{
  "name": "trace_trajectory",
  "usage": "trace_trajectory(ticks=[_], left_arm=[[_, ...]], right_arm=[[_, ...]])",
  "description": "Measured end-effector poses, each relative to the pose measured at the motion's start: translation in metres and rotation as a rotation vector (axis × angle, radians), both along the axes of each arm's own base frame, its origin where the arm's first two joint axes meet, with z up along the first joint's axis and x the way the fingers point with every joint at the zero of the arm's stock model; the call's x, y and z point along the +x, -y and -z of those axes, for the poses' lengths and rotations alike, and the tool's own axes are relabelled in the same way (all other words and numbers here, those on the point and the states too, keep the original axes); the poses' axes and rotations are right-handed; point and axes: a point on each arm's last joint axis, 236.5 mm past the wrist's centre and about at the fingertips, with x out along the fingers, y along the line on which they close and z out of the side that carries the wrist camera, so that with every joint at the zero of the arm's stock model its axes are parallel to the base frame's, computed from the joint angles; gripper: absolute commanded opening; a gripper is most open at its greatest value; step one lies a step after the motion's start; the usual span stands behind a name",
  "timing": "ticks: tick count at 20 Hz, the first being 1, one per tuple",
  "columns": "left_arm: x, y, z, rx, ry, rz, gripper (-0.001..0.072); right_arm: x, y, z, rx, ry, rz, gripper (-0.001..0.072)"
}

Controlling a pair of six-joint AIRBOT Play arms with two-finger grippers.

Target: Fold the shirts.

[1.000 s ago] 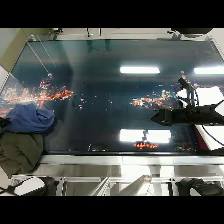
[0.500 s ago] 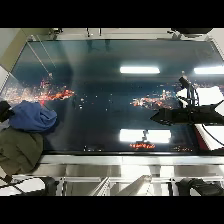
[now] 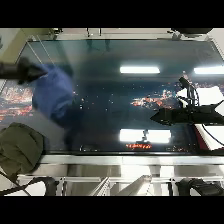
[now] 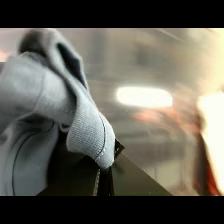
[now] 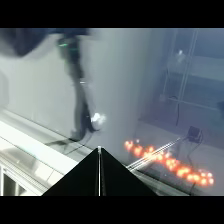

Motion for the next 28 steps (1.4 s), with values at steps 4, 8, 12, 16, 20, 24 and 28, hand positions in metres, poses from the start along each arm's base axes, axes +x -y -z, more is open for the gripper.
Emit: trace_trajectory(ticks=[4,8,12,16,20,24,28], left_arm=[[-0.026,0.122,-0.073,-0.032,0.18,0.277,0.0019],[-0.055,0.187,-0.085,0.021,0.235,0.425,0.002],[-0.066,0.221,-0.049,0.082,0.169,0.517,0.002],[-0.077,0.257,0.008,0.113,0.041,0.623,0.0287],[-0.088,0.268,0.051,0.132,-0.079,0.695,0.072],[-0.081,0.227,0.067,0.199,-0.16,0.678,0.0719],[-0.068,0.165,0.102,0.289,-0.262,0.574,0.0719]], right_arm=[[0.0,0.0,0.0,0.0,0.0,0.0,0.0015],[0.0,0.0,0.0,0.0,0.0,0.0,0.0015],[0.0,0.0,-0.001,0.003,0.001,0.001,0.0015],[0.001,-0.001,-0.001,0.008,0.002,0.005,0.0022],[0.005,-0.002,0.001,0.018,-0.007,0.014,0.0635],[0.015,-0.001,0.013,0.011,-0.012,0.031,0.0635],[0.031,0.0,0.046,-0.004,-0.073,0.066,0.0634]])
